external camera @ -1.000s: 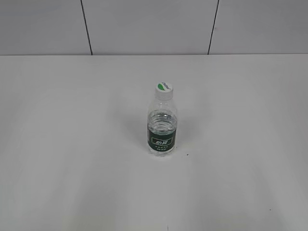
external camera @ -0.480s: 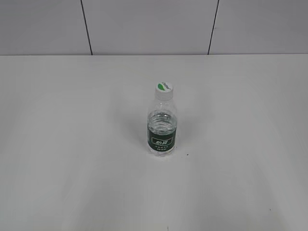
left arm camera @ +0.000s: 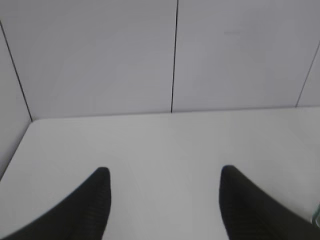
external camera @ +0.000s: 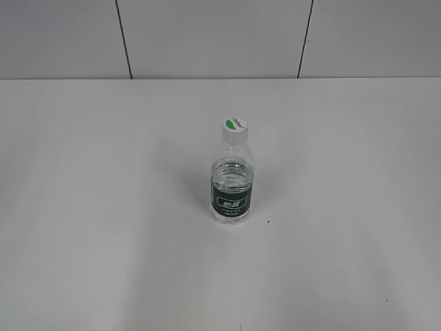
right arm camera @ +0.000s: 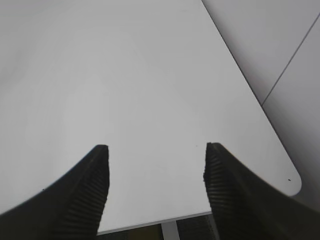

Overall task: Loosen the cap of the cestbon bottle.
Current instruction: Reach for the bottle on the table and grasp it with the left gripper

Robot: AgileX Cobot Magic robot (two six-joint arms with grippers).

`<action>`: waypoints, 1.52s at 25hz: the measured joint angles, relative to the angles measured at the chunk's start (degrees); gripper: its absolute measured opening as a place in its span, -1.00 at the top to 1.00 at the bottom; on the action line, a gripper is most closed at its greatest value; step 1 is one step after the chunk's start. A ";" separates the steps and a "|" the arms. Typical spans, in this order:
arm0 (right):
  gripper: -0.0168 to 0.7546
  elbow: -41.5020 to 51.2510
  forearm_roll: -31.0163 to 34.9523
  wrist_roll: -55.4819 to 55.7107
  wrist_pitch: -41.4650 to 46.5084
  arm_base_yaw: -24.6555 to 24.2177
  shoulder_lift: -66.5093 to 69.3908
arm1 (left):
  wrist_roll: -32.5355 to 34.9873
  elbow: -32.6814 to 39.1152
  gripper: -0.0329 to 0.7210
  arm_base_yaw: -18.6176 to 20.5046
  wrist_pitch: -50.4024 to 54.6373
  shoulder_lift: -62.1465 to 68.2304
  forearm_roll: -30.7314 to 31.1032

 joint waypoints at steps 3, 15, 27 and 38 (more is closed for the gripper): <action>-0.24 0.00 0.00 0.00 0.00 0.00 0.00 | 0.13 -0.07 -0.21 0.00 -6.41 4.55 -0.76; -0.24 0.00 0.00 0.00 0.00 0.00 0.00 | 2.99 1.76 -0.09 0.00 -31.44 22.91 -1.36; -0.24 0.00 0.00 0.00 0.00 0.00 0.00 | 2.89 8.35 0.03 -5.10 -52.42 42.52 1.43; -0.24 0.00 0.00 0.00 0.00 0.00 0.00 | -14.87 8.35 0.06 -10.84 -76.30 61.25 25.48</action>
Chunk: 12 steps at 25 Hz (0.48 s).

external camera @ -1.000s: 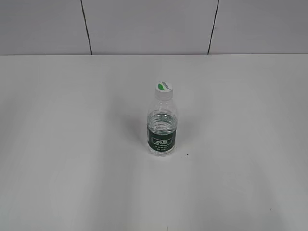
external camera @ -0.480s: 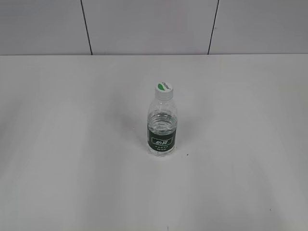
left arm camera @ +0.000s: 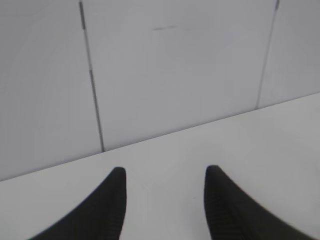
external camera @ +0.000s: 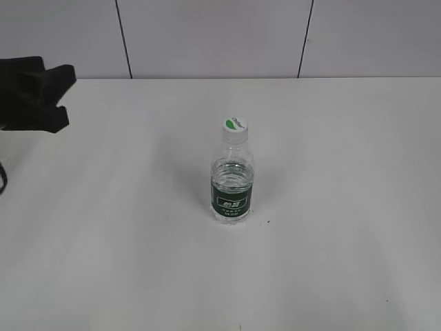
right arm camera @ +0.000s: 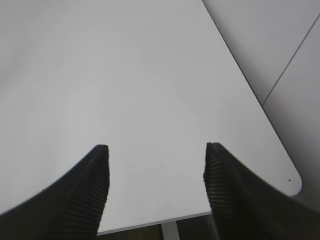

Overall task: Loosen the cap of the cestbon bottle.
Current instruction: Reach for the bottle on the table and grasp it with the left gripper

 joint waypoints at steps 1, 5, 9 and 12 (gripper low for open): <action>-0.24 0.00 0.00 0.00 0.00 0.00 0.00 | -1.94 0.00 0.06 0.00 -2.11 1.38 2.53; -0.24 0.00 0.00 0.00 0.00 0.00 0.00 | -5.97 -0.05 0.07 0.00 -10.84 6.31 16.60; -0.24 0.00 0.00 0.00 0.00 0.00 0.00 | -7.14 -0.05 0.07 0.69 -18.39 12.60 29.00; -0.24 0.00 0.00 0.00 0.00 0.00 0.00 | -7.27 -0.37 0.07 2.42 -23.66 18.03 35.62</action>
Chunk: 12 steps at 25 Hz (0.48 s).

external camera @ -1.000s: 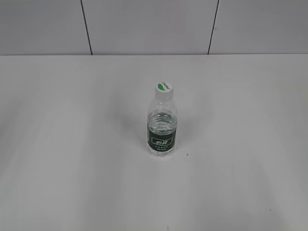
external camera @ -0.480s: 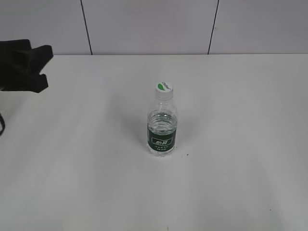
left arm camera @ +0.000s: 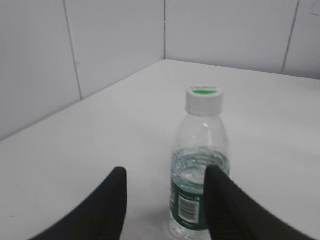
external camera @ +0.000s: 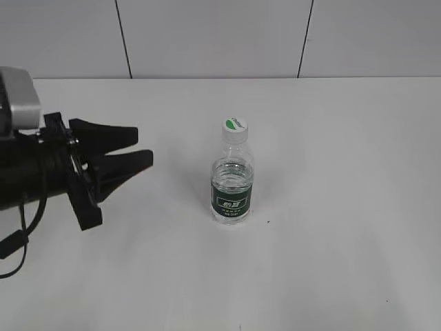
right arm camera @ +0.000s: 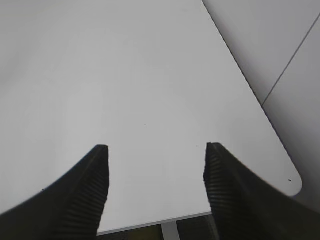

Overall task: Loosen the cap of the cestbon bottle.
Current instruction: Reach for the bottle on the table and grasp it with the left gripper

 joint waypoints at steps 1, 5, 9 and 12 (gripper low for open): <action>-0.24 0.00 0.00 0.00 0.00 0.00 0.00 | -0.07 -0.37 0.07 0.47 -0.78 1.87 2.41; -0.24 0.00 0.00 0.00 0.00 0.00 0.00 | -0.11 -4.20 0.07 0.78 -1.71 8.30 11.43; -0.24 0.00 0.00 0.00 0.00 0.00 0.00 | -2.30 -8.76 0.07 0.91 -2.10 12.68 15.82; -0.24 0.00 0.00 0.00 0.00 0.00 0.00 | -3.65 -10.72 0.06 0.91 -2.18 15.12 16.47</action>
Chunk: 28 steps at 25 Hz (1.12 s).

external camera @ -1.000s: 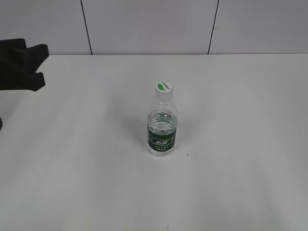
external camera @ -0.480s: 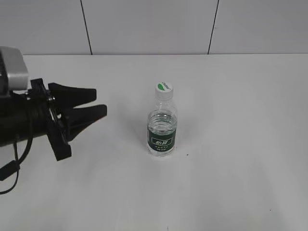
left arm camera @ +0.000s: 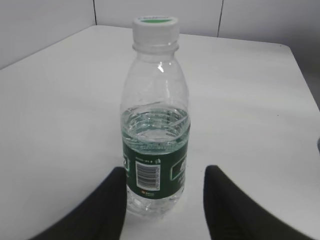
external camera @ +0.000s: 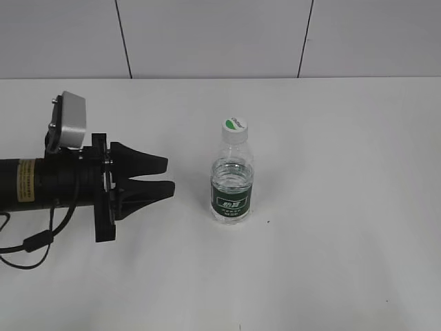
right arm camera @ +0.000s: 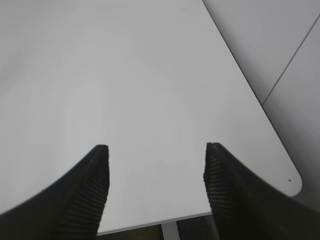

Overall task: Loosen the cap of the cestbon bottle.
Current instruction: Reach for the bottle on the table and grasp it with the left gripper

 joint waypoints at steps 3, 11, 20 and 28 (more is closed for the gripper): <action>-0.24 0.00 0.00 0.00 0.00 0.00 0.00 | -3.58 -2.74 -0.15 0.06 0.01 2.19 1.36; -0.24 0.00 0.00 0.00 0.00 0.00 0.00 | -11.28 -9.13 -0.69 0.06 -0.06 6.40 6.94; -0.24 0.00 0.00 0.00 0.00 0.00 0.00 | -11.66 -10.81 -0.48 0.06 -0.17 7.78 8.62; -0.24 0.00 0.00 0.00 0.00 0.00 0.00 | -11.66 -11.25 -0.65 -3.20 -0.28 8.38 5.53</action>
